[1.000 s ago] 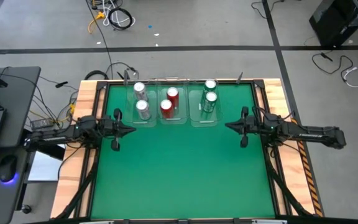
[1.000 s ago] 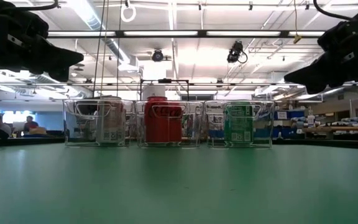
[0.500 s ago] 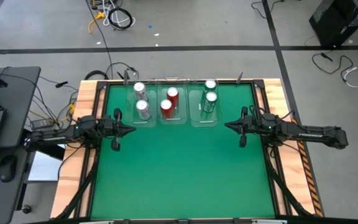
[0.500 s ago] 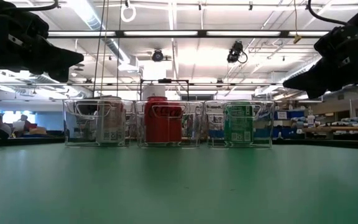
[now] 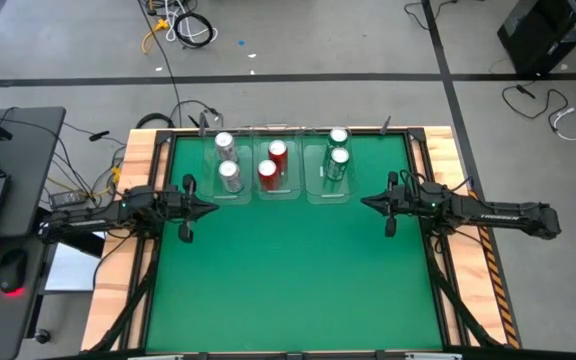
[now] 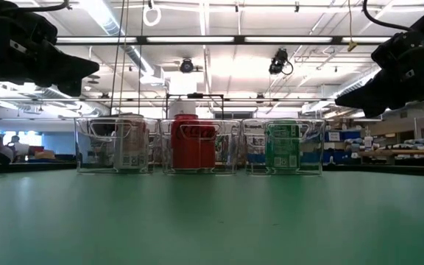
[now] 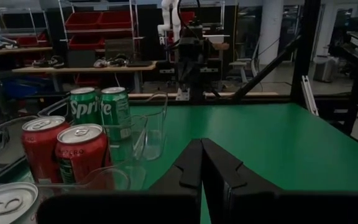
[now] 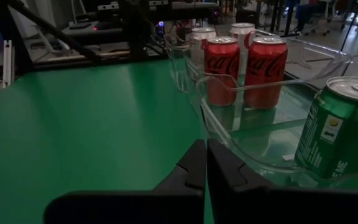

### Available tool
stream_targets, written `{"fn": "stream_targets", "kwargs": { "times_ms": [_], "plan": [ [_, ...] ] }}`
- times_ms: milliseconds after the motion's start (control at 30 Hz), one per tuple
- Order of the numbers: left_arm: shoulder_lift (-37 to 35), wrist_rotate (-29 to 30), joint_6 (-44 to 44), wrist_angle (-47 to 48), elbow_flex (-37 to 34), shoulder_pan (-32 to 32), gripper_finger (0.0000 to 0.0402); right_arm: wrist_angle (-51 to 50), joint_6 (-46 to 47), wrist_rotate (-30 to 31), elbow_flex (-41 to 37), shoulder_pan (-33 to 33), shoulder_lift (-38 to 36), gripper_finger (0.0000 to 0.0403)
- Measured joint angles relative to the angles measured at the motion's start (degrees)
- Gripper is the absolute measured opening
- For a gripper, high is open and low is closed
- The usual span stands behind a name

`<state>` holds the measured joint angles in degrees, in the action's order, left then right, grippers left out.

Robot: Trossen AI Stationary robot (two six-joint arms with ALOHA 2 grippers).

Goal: Sort soda cans
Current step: Return to Home Position

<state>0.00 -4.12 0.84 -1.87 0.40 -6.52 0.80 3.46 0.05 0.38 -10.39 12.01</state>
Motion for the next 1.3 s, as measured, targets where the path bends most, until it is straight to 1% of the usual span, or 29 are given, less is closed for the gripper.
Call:
{"fn": "stream_targets", "kwargs": {
  "times_ms": [633, 967, 1300],
  "plan": [
    [0.0, 0.0, 0.0, 0.0, 0.0, 0.0, 0.0010, 0.0, 0.0, 0.0, 0.0, 0.0, 0.0, 0.0000],
    [0.0, 0.0, 0.0, 0.0, 0.0, 0.0, 0.0010, 0.0, 0.0, 0.0, 0.0, 0.0, 0.0, 0.0006],
    [0.0, 0.0, 0.0, 0.0, 0.0, 0.0, 0.0010, 0.0, 0.0, 0.0, 0.0, 0.0, 0.0, 0.0000]
  ]
}}
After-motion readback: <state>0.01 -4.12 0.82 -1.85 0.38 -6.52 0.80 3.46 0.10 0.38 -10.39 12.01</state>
